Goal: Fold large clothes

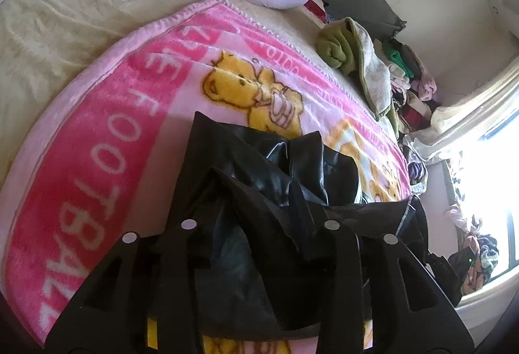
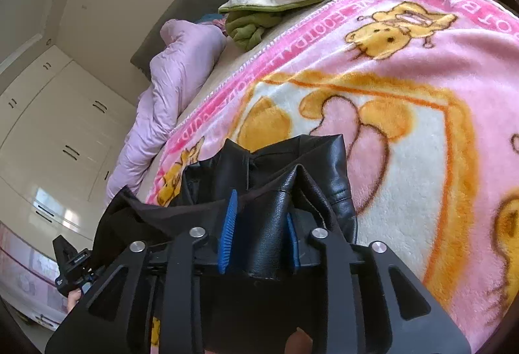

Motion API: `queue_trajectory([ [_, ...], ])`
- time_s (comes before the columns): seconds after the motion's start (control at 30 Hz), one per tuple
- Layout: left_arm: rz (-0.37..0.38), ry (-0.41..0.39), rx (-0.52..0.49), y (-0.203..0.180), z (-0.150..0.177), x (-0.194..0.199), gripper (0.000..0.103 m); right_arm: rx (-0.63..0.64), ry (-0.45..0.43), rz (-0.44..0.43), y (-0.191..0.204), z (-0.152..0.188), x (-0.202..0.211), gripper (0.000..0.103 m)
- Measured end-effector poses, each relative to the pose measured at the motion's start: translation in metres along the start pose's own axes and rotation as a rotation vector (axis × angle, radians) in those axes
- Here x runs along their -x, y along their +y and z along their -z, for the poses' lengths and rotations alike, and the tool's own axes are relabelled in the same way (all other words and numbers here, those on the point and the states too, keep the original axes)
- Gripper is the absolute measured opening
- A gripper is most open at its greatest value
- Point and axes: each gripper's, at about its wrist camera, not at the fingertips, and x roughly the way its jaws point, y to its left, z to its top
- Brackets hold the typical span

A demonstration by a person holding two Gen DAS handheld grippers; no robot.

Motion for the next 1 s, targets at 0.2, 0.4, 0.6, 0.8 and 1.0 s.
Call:
queue_trajectory([
  [0.2, 0.027, -0.022, 0.008, -0.002, -0.002, 0.001, 0.041, 0.002, -0.007, -0.024, 0.002, 0.0, -0.002, 0.049],
  [0.4, 0.036, -0.075, -0.001, -0.003, -0.004, 0.006, 0.057, 0.035, -0.063, 0.006, 0.006, -0.003, 0.005, 0.076],
  [0.6, -0.064, -0.129, -0.102, -0.008, -0.013, 0.013, 0.057, 0.098, -0.112, 0.076, 0.008, -0.006, 0.011, 0.079],
  [0.8, -0.241, -0.081, -0.297, -0.011, -0.002, -0.025, 0.058, 0.292, -0.114, 0.267, 0.023, -0.004, -0.008, 0.079],
  [1.0, -0.28, -0.029, -0.379, -0.005, 0.008, -0.063, 0.047, 0.391, -0.047, 0.385, 0.017, -0.003, -0.049, 0.066],
])
